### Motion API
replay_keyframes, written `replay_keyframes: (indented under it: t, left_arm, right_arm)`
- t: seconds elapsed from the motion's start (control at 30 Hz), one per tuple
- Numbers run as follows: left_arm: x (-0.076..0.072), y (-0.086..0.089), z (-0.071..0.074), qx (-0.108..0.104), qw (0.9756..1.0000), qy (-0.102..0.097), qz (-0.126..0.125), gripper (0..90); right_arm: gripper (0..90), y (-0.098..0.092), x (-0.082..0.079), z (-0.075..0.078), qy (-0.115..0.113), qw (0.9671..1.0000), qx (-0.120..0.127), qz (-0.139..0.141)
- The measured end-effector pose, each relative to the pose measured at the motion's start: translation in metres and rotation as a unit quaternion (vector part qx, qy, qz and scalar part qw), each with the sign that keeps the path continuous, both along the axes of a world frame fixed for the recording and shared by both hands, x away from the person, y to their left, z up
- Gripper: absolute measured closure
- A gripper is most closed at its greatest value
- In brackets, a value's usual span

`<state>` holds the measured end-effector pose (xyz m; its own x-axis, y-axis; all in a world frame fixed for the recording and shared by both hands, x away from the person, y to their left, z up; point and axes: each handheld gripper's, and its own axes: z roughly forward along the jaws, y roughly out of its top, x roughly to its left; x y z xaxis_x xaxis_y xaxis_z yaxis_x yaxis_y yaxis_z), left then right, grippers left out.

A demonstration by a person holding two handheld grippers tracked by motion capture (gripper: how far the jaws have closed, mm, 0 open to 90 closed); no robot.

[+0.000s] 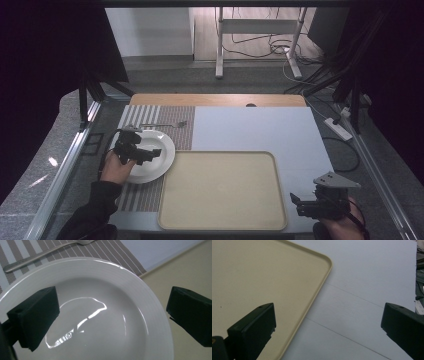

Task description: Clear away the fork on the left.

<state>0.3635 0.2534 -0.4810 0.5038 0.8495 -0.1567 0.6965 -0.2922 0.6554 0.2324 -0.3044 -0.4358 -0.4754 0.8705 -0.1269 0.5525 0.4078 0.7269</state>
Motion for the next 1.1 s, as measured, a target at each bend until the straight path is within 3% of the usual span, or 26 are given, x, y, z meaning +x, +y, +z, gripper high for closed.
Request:
replay_keyframes:
  t: [0.6,0.9,1.0,1.1]
  left_arm:
    - [0.054,0.003,-0.011,0.022,0.9996,0.009,0.018,0.0]
    - [0.077,0.008,-0.013,0.011,0.9998,0.003,0.019,1.2]
    - [0.082,0.008,-0.013,0.015,0.9998,0.001,0.017,4.9]
    - [0.088,0.008,-0.016,0.027,0.9996,0.005,0.010,15.0]
  right_arm:
    - [0.3,0.000,0.001,0.000,0.005,1.0000,-0.001,-0.004]
    - [0.3,0.000,0.002,0.000,0.007,1.0000,0.000,-0.005]
    - [0.3,0.000,0.002,-0.001,0.009,0.9999,0.000,-0.005]
    - [0.3,0.000,0.002,-0.001,0.008,1.0000,-0.001,-0.005]
